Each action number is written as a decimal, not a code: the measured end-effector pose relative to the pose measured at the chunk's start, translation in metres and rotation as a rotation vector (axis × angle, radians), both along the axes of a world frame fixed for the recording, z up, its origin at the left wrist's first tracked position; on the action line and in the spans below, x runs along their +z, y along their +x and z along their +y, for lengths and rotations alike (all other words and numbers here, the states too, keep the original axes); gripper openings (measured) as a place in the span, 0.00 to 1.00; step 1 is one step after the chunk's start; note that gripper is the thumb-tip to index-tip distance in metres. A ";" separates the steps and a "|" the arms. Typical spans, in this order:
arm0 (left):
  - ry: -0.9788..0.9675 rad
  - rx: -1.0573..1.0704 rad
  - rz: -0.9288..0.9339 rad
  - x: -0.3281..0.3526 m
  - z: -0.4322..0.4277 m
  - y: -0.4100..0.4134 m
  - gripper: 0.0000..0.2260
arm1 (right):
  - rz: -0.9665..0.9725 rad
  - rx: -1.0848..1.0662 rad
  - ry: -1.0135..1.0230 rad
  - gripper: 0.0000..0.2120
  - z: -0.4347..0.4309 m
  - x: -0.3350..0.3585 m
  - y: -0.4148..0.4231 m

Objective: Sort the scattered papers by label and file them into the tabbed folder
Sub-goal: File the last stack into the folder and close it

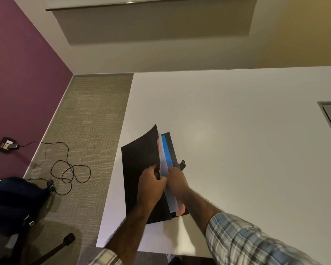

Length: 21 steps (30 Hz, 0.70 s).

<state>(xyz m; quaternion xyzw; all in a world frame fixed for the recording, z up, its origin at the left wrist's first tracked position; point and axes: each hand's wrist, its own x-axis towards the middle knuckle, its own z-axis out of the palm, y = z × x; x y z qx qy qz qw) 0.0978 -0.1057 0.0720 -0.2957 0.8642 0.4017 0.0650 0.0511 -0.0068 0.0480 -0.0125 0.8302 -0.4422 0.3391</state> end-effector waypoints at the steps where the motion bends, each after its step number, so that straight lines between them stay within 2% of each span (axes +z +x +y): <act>1: 0.002 -0.002 -0.008 -0.001 0.001 0.000 0.21 | -0.016 0.022 -0.006 0.11 0.000 -0.002 0.000; 8: -0.039 -0.033 -0.055 -0.013 0.008 -0.009 0.23 | -0.054 0.092 -0.017 0.12 0.008 -0.012 -0.011; 11: -0.097 -0.033 -0.093 -0.019 0.023 -0.020 0.22 | 0.040 0.014 0.077 0.12 0.026 -0.019 -0.012; 14: -0.189 -0.058 -0.122 -0.032 0.041 -0.029 0.16 | 0.067 -0.091 0.186 0.11 0.056 -0.023 -0.009; 17: -0.258 -0.083 -0.100 -0.047 0.055 -0.031 0.10 | 0.086 -0.156 0.212 0.11 0.082 -0.025 -0.008; 21: -0.341 -0.168 -0.035 -0.066 0.050 -0.025 0.14 | 0.110 -0.174 0.242 0.11 0.096 -0.026 -0.010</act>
